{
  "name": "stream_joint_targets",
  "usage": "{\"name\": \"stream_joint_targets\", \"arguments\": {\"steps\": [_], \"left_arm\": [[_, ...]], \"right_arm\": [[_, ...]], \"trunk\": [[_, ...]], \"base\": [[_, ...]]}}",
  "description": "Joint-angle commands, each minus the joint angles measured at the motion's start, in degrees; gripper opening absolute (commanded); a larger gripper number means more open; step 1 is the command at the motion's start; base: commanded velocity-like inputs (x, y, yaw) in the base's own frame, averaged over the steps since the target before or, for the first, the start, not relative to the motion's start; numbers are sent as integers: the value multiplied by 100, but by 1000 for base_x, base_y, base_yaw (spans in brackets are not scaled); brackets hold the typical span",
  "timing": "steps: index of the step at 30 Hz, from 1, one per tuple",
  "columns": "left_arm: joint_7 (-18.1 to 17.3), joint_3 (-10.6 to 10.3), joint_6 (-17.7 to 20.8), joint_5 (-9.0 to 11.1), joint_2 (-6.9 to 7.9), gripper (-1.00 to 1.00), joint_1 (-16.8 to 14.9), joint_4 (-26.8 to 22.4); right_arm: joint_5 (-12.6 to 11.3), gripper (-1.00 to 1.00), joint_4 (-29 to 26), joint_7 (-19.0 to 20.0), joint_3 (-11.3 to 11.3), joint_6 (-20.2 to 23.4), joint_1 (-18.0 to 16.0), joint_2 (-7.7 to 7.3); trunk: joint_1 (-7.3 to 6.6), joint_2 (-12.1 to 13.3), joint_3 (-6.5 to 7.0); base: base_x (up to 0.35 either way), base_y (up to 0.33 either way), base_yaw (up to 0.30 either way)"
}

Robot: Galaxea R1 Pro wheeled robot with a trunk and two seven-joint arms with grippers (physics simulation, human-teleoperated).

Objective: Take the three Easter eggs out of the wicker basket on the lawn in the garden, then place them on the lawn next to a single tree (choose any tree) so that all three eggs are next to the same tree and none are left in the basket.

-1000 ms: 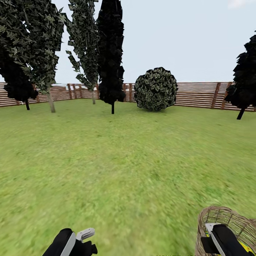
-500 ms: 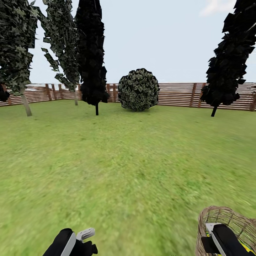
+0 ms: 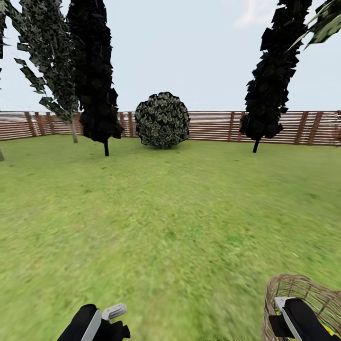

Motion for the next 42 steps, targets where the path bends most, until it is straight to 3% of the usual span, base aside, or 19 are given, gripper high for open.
{"name": "stream_joint_targets", "arguments": {"steps": [1,22,27,37,40,42], "left_arm": [[3,29,31,11,-6,100,-3,-9],[3,28,31,19,-6,100,-1,-12],[-35,20,-124,19,-6,100,-1,21],[-41,28,-127,29,-50,100,-3,147],[-41,29,-127,29,-50,100,-4,148],[-41,29,-127,29,-50,100,-4,149]], "right_arm": [[100,-100,-4,29,-5,23,-5,0],[97,-100,-4,27,-6,23,-4,8],[90,-100,-4,29,-8,22,0,0],[91,-100,-12,27,-31,16,0,-22],[99,-100,-13,29,-296,20,0,-19],[101,-100,-13,29,-328,23,0,-16]], "trunk": [[-23,38,12],[-484,880,389],[-484,880,389],[-484,880,389],[-484,880,389],[-484,880,389]], "base": [[0,0,-300],[0,0,-296],[28,11,-74],[341,1,-180],[348,0,-298],[348,0,-149]]}}
